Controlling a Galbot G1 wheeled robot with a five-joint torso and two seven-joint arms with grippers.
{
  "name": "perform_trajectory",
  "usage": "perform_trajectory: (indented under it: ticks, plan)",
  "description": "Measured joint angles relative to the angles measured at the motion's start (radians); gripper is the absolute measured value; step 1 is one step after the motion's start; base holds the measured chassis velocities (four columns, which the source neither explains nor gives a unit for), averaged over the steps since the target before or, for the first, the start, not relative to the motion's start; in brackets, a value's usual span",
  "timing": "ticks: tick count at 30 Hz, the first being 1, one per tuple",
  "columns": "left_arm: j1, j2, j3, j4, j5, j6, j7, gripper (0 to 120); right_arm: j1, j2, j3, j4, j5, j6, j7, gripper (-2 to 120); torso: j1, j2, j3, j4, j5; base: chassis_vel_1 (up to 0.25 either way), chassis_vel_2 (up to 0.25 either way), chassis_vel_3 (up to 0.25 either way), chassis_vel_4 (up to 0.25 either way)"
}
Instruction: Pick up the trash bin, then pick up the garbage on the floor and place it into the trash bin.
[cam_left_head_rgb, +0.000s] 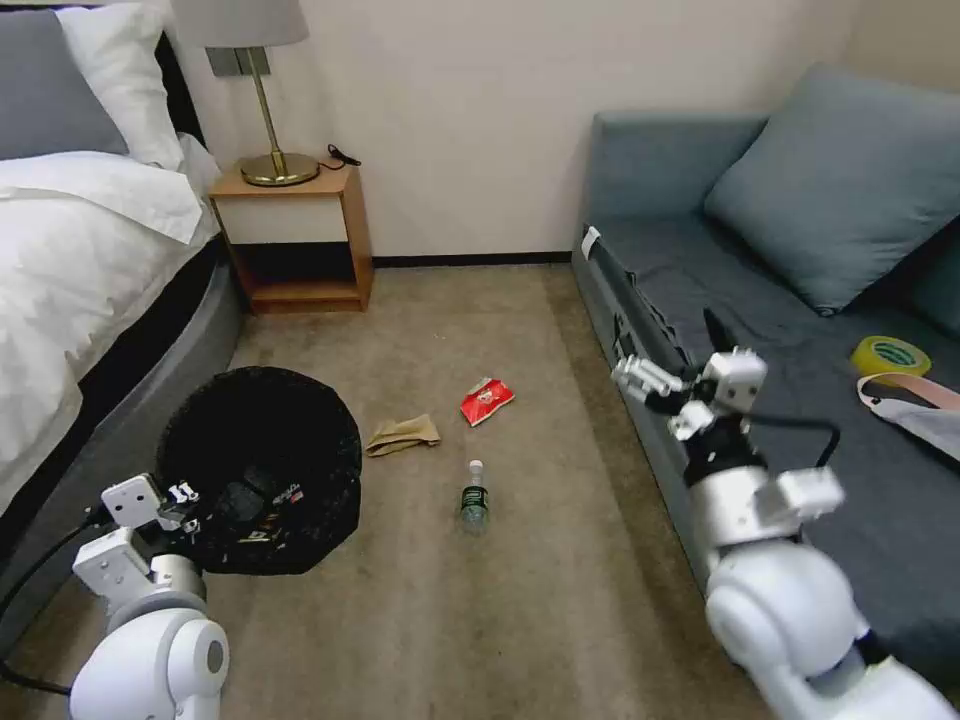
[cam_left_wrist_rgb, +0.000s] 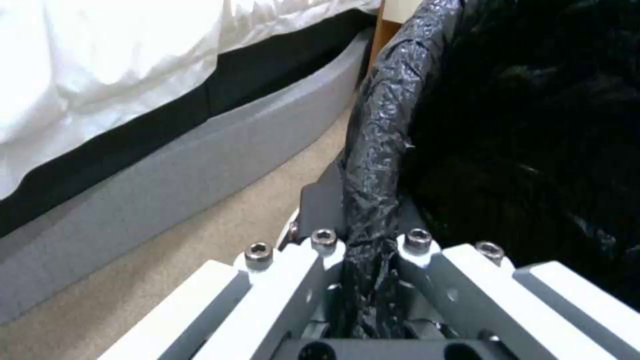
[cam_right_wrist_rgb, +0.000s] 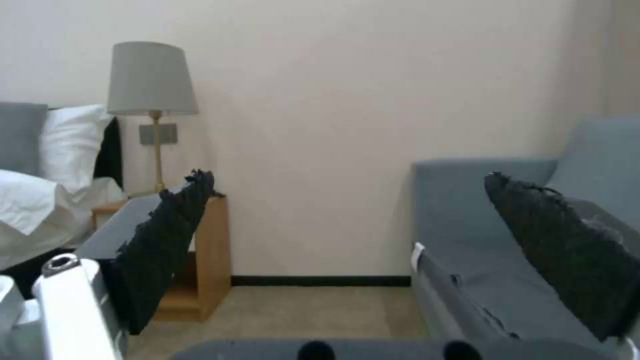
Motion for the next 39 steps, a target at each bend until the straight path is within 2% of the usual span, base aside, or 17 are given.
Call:
perform_trajectory:
  ticks: [4, 7, 39]
  plan:
    - [-0.001, 0.0, -0.002, 0.0, -0.003, 0.0, 0.0, 3, -0.046, 0.092, -0.021, -0.032, -0.082, 0.049, -0.022, 100, 0.0, 0.0, 0.0, 0.0, 0.0002, 0.0, 0.0, 0.0, 0.0]
    - [-0.001, 0.0, -0.001, 0.0, -0.004, 0.0, 0.0, 3, -0.047, 0.106, -0.031, -0.039, -0.086, 0.05, -0.024, 100, 0.0, 0.0, 0.0, 0.0001, 0.0002, 0.0, 0.0, 0.0, 0.0]
    - [-0.009, 0.0, -0.026, 0.007, -0.022, -0.005, 0.001, 3, -0.018, 0.052, -0.051, -0.081, -0.06, 0.068, -0.048, 100, 0.0, 0.0, 0.0, 0.0, 0.0003, -0.009, 0.009, 0.009, -0.01]
